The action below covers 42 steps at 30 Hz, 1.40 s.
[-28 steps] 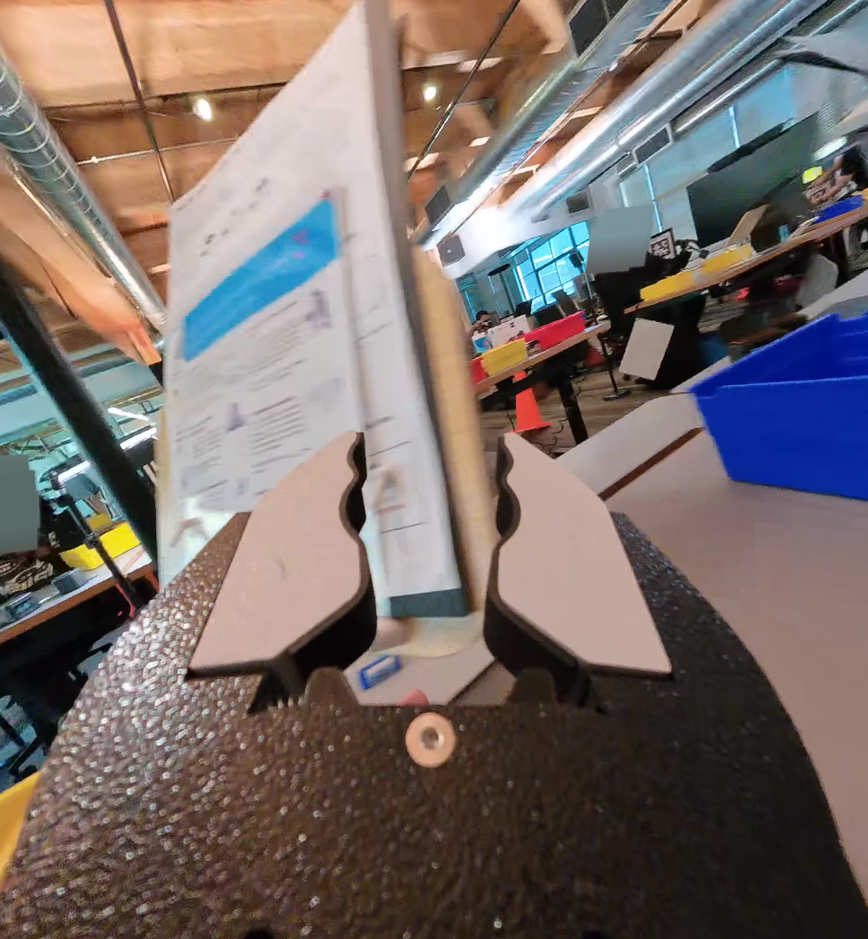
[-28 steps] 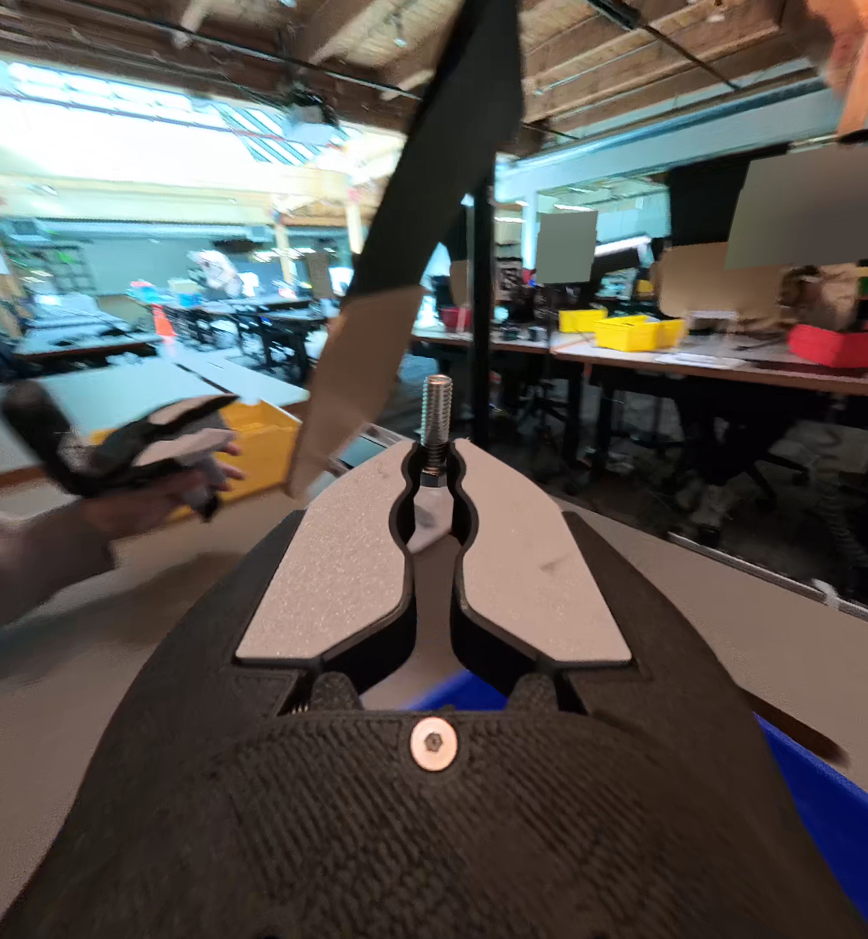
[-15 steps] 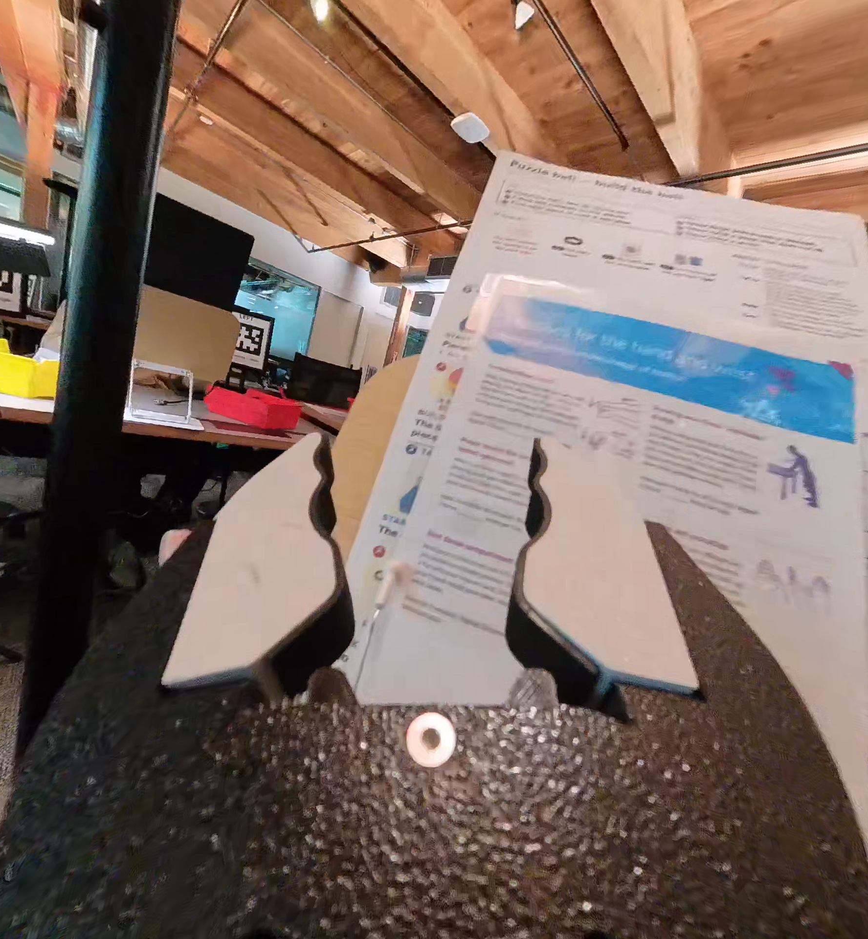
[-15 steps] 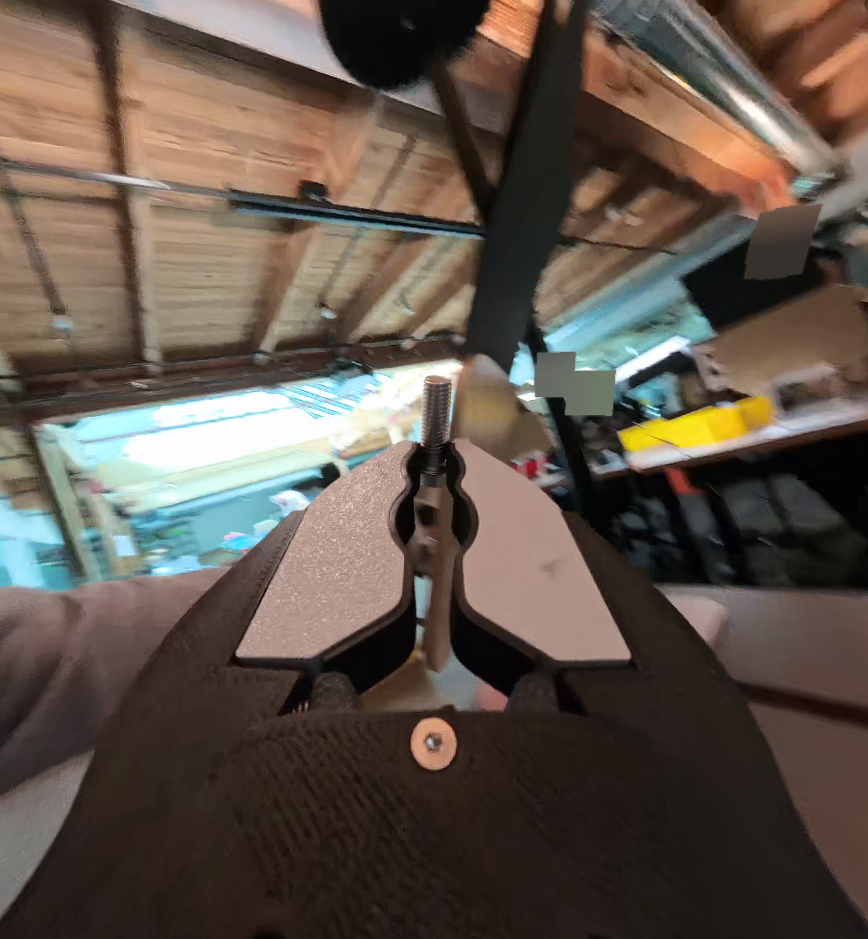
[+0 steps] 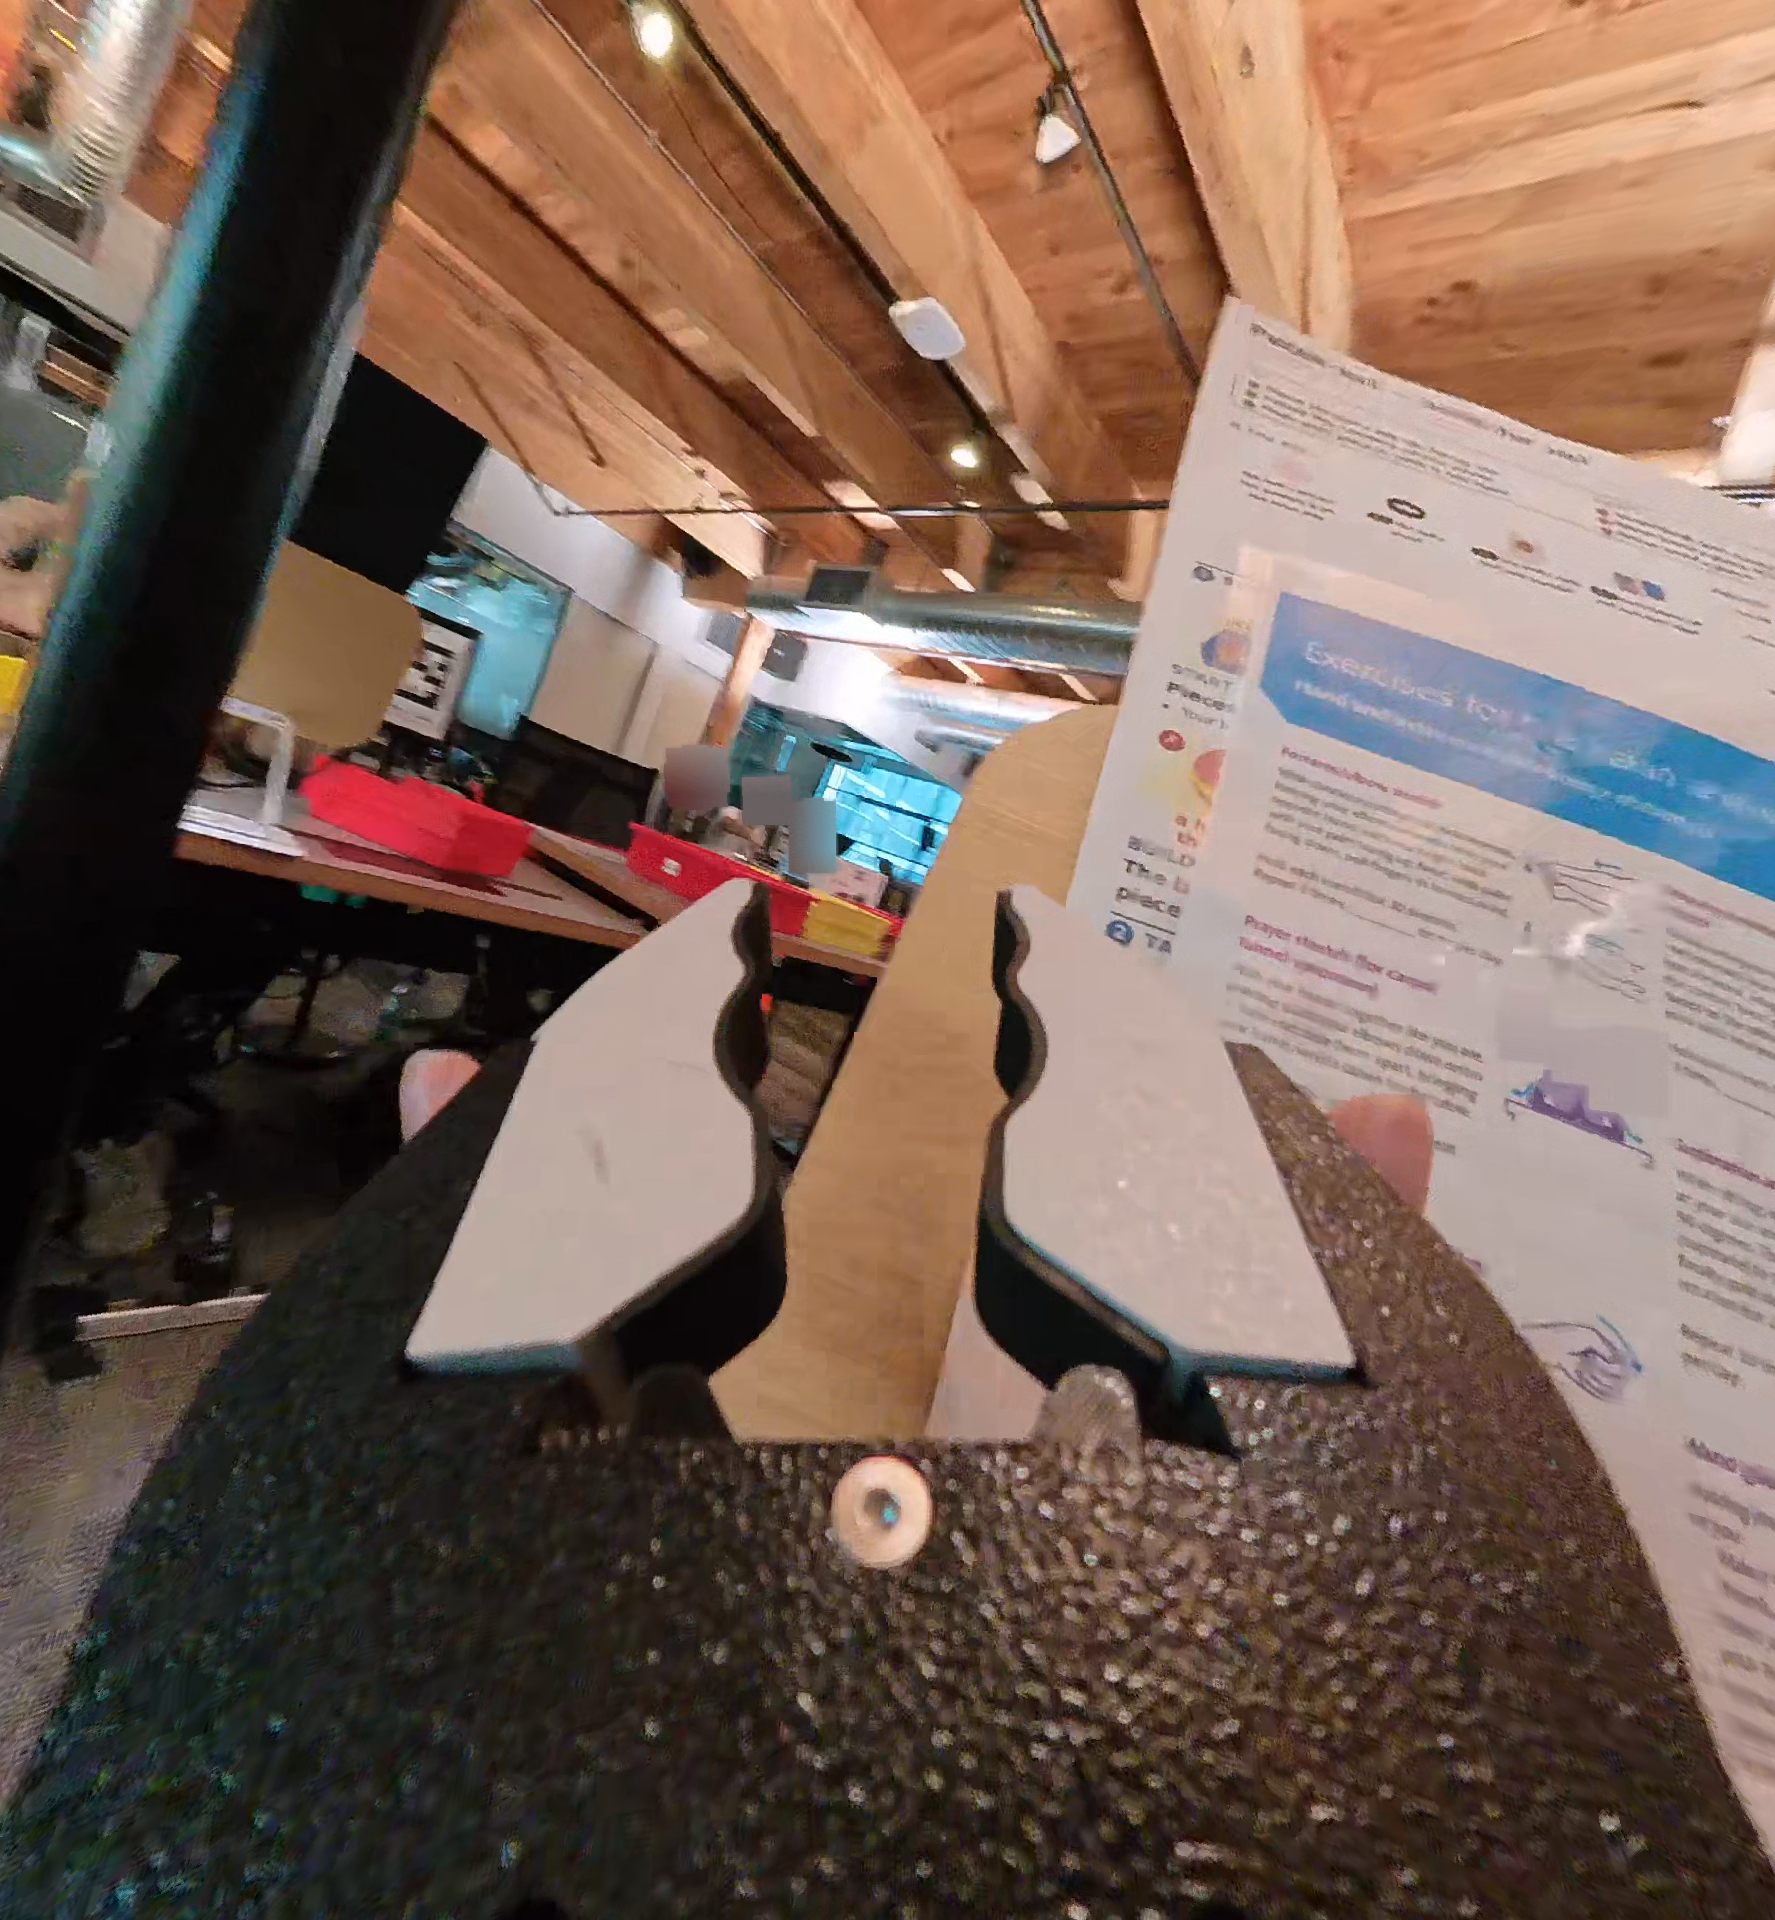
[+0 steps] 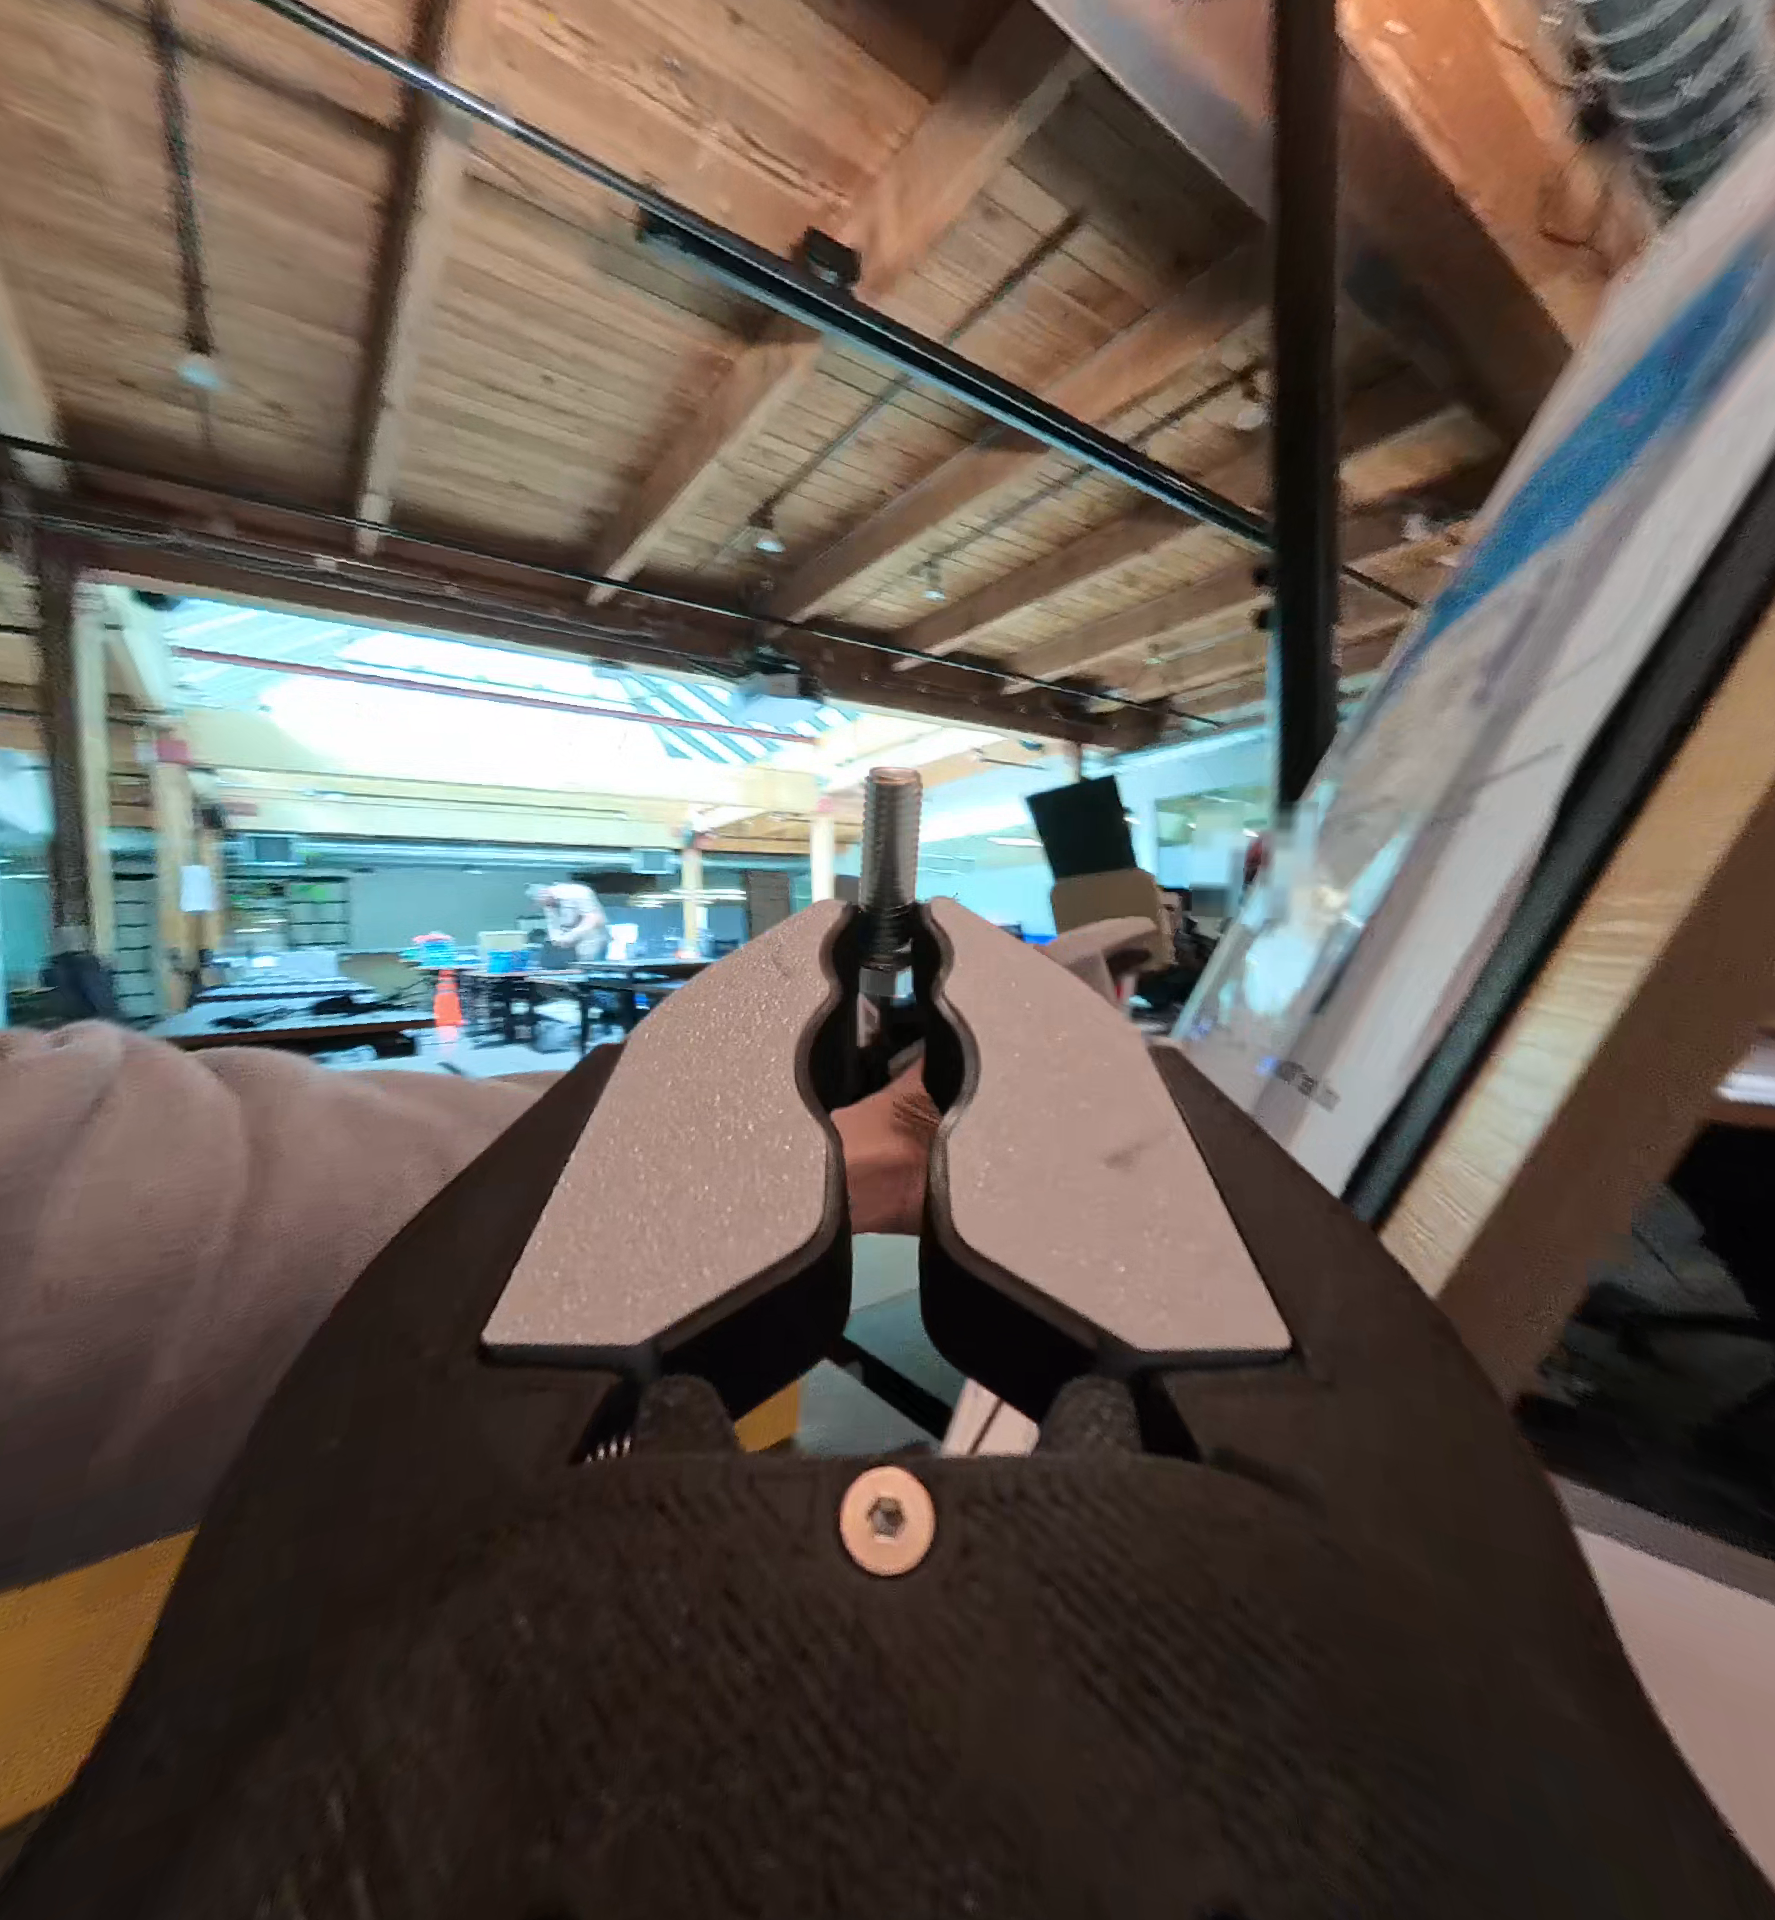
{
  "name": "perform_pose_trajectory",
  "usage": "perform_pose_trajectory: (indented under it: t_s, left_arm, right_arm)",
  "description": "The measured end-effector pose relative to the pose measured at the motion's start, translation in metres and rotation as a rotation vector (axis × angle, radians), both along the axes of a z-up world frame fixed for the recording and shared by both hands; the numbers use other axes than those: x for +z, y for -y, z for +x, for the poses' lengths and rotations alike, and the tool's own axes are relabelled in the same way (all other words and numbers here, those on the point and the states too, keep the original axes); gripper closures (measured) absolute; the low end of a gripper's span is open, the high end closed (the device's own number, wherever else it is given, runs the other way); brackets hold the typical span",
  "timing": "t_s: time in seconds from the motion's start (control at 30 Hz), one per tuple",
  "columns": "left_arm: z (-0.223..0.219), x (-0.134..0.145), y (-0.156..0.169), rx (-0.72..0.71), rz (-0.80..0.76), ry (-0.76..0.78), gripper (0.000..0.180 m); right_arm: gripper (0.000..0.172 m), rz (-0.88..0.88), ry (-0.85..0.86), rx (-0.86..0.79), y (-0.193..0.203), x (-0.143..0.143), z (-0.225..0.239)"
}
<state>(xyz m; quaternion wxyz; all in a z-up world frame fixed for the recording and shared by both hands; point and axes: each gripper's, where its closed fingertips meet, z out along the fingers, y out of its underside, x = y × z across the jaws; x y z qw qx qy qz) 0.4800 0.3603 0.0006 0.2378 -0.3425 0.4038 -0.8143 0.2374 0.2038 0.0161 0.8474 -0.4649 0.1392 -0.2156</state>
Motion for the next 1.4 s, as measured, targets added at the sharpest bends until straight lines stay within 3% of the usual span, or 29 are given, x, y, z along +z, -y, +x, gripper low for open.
perform_pose_trajectory:
  t_s: [0.03, 0.13, 0.27, 0.4, 0.53, 0.7, 0.73, 0.83, 0.9, 0.93, 1.0, 1.1, 1.17, 1.23, 1.33, 1.4]
  left_arm:
    - [0.003, -0.001, 0.01, -0.07, 0.018, -0.01, 0.142]
    - [0.003, 0.0, 0.026, -0.118, 0.066, -0.016, 0.144]
    - [-0.011, 0.003, 0.033, 0.064, 0.12, 0.021, 0.142]
    - [-0.053, 0.006, 0.048, 0.22, 0.085, 0.048, 0.133]
    - [-0.11, 0.015, 0.087, 0.304, 0.021, 0.155, 0.129]
    - [-0.138, 0.015, 0.127, 0.22, 0.009, 0.202, 0.132]
    - [-0.139, 0.015, 0.121, 0.204, -0.014, 0.225, 0.132]
    - [-0.122, 0.009, 0.062, 0.155, -0.214, 0.197, 0.132]
    - [-0.077, -0.027, 0.033, 0.249, -0.129, -0.015, 0.132]
    - [-0.056, -0.048, 0.034, 0.255, -0.027, -0.128, 0.127]
    - [-0.032, -0.072, 0.059, 0.135, 0.076, -0.254, 0.125]
    - [-0.008, -0.08, 0.1, -0.1, -0.126, -0.392, 0.086]
    - [0.0, -0.088, 0.125, -0.237, -0.223, -0.426, 0.078]
    - [0.007, -0.103, 0.142, -0.243, -0.181, -0.388, 0.079]
    - [0.006, -0.103, 0.156, -0.243, -0.135, -0.298, 0.093]
    - [-0.005, -0.103, 0.17, -0.315, -0.057, -0.265, 0.067]
  right_arm:
    - [0.163, 0.003, -0.009, -0.03, 0.003, 0.0, 0.005]
    - [0.163, 0.035, -0.054, -0.06, 0.023, 0.0, 0.025]
    - [0.163, -0.014, -0.068, 0.045, 0.058, -0.002, 0.053]
    - [0.163, -0.104, -0.079, 0.269, 0.108, -0.006, 0.088]
    - [0.163, -0.101, -0.11, 0.402, 0.168, -0.008, 0.121]
    - [0.163, -0.127, -0.11, 0.423, 0.209, -0.011, 0.124]
    - [0.163, -0.1, -0.109, 0.414, 0.216, -0.01, 0.126]
    - [0.163, -0.042, -0.085, 0.372, 0.225, -0.004, 0.128]
    - [0.163, -0.069, -0.088, 0.345, 0.221, -0.006, 0.128]
    - [0.163, -0.084, -0.089, 0.342, 0.219, -0.006, 0.129]
    - [0.163, -0.09, -0.093, 0.341, 0.219, -0.007, 0.129]
    - [0.163, -0.059, -0.09, 0.34, 0.223, -0.005, 0.13]
    - [0.163, -0.046, -0.076, 0.325, 0.224, -0.004, 0.129]
    - [0.163, -0.053, -0.054, 0.316, 0.223, -0.004, 0.126]
    - [0.163, -0.065, -0.048, 0.324, 0.219, -0.005, 0.121]
    - [0.163, -0.055, -0.068, 0.294, 0.218, -0.006, 0.123]
